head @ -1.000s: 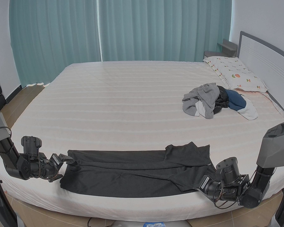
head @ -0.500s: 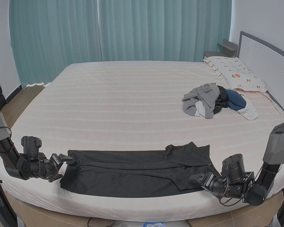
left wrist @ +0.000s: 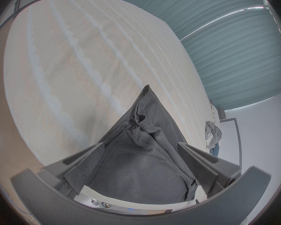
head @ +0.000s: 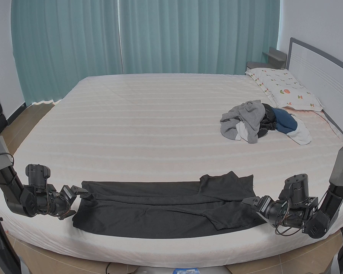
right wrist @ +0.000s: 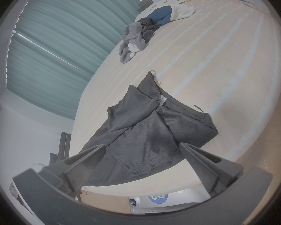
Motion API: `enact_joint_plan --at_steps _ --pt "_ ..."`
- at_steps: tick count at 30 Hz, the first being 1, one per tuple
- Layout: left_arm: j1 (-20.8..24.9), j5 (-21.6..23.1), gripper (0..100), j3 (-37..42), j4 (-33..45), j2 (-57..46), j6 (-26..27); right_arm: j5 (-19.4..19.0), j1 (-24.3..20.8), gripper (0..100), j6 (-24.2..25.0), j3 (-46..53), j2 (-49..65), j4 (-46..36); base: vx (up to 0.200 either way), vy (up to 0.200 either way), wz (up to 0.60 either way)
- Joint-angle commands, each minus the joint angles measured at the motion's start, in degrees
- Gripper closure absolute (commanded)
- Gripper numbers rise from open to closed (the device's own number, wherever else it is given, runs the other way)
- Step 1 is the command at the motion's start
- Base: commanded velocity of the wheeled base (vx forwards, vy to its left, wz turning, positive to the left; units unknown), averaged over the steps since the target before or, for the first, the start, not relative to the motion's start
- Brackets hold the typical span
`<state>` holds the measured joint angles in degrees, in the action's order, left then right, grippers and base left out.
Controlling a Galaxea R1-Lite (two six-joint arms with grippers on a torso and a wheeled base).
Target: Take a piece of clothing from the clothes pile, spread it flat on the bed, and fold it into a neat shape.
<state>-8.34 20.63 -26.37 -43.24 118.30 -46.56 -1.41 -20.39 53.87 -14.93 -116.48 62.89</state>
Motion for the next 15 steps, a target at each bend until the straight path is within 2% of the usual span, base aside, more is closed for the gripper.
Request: enact_joint_plan --at_steps 1,3,4,14,15 --pt "-0.01 0.03 0 0.00 0.00 0.09 -0.03 -1.13 0.62 0 -1.05 -0.01 -3.23 1.36 0.000 0.000 0.00" --pt "-0.01 0.03 0 0.00 0.00 0.09 -0.03 -1.13 0.62 0 -1.05 -0.01 -3.23 1.36 0.000 0.000 0.00" --pt "-0.01 -0.06 0 0.00 0.00 0.09 0.06 -2.37 1.59 0 -2.28 0.34 -5.25 3.64 0.000 0.000 0.00" --pt "-0.01 0.03 0 -0.09 0.00 0.09 0.06 -2.45 2.20 0 -4.30 1.40 -10.87 9.44 0.000 0.000 0.00" --pt "-0.01 0.03 0 -0.09 0.00 0.09 0.06 -2.45 2.20 100 -4.30 1.49 -10.87 9.53 0.000 0.000 0.00"
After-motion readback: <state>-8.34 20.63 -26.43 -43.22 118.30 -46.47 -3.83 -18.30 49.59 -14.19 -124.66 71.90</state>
